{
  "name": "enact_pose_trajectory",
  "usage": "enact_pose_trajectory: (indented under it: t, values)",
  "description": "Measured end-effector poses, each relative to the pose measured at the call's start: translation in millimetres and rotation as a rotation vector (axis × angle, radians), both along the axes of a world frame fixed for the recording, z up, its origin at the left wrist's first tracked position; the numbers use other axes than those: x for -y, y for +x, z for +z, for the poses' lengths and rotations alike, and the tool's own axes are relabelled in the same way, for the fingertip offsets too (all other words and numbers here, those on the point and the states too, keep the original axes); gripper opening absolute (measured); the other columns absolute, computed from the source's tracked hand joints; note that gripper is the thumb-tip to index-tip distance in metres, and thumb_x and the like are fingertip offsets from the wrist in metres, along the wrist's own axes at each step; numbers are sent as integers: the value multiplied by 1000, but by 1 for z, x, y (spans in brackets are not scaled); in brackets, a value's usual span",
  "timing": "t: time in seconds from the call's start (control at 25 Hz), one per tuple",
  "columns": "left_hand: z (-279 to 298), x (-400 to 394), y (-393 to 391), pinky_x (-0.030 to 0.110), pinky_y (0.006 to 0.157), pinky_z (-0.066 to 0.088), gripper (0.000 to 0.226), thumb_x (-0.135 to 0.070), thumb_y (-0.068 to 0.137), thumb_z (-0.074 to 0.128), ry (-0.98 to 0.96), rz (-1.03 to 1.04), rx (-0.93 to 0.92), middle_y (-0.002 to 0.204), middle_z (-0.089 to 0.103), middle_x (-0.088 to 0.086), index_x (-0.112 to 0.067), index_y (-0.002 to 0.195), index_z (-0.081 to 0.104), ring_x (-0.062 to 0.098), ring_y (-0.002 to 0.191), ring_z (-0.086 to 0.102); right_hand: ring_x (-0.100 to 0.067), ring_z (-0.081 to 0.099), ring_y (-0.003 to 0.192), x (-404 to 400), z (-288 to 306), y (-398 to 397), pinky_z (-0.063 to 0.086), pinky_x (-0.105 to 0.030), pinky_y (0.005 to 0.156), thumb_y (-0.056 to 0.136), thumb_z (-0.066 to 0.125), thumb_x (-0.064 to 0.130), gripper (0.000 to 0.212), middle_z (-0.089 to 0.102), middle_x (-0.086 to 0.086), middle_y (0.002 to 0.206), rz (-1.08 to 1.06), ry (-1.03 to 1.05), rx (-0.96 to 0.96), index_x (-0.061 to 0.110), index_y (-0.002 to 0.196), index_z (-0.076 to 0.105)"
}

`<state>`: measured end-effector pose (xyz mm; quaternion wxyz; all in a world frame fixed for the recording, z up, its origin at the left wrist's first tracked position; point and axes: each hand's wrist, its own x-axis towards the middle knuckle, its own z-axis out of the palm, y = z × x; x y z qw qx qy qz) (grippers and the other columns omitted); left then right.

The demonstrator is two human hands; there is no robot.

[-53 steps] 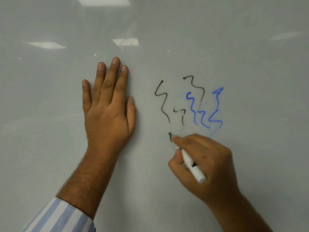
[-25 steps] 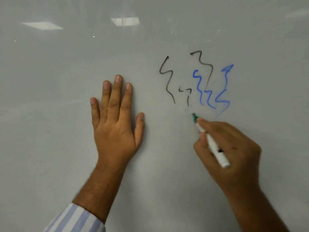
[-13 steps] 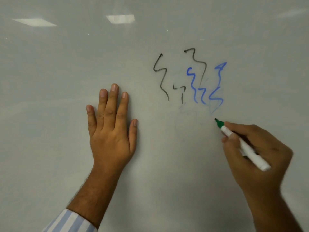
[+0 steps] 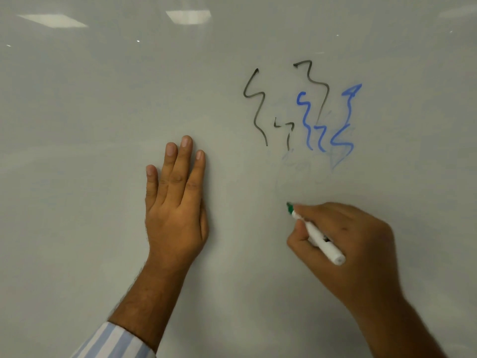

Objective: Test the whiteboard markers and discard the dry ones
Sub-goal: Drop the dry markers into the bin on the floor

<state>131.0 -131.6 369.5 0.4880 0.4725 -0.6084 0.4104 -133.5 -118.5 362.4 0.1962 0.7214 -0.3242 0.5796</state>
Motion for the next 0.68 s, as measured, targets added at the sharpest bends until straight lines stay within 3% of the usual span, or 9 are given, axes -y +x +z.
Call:
enact_pose_trajectory:
  t: [0.16,0.24,0.36,0.44,0.56,0.68]
  values:
    - [-9,-5,3,53,130,18,70,25,88,43,4,-101,-24,164,38,15,-5,151,52,32,158,29,-22,62,57,-4,-9,0,55,-37,55,87,70,14,12,71,0,70,59,100,53,9,90,81]
    - [-19,-9,5,51,130,18,65,24,90,43,26,-163,-52,161,44,14,-5,146,56,30,157,33,-22,65,63,-8,-13,0,55,-38,59,89,70,13,13,74,0,78,65,111,127,10,97,81]
    - [-44,-19,0,50,131,16,63,21,90,39,104,-293,-143,156,51,9,-8,143,58,23,157,35,-17,71,70,-17,-17,0,57,-32,58,89,77,16,9,75,6,84,249,256,258,13,97,74]
    - [-62,-31,-9,53,130,21,62,22,93,38,193,-437,-255,152,57,7,-10,141,59,21,152,44,-19,72,69,-26,-24,5,57,-32,56,90,85,17,12,76,7,80,393,388,344,15,92,73]
    - [-79,-57,-26,52,119,43,52,11,104,49,356,-674,-481,144,66,-3,-19,146,56,17,138,60,-20,72,67,-43,-33,10,57,-27,58,86,84,16,6,79,5,81,552,543,385,19,91,82]
    - [-83,-75,-30,47,114,51,57,4,104,52,630,-902,-591,147,63,-9,-22,154,43,16,137,61,-24,77,76,-60,-42,13,63,-31,65,88,86,24,5,82,3,86,634,660,362,25,92,83]
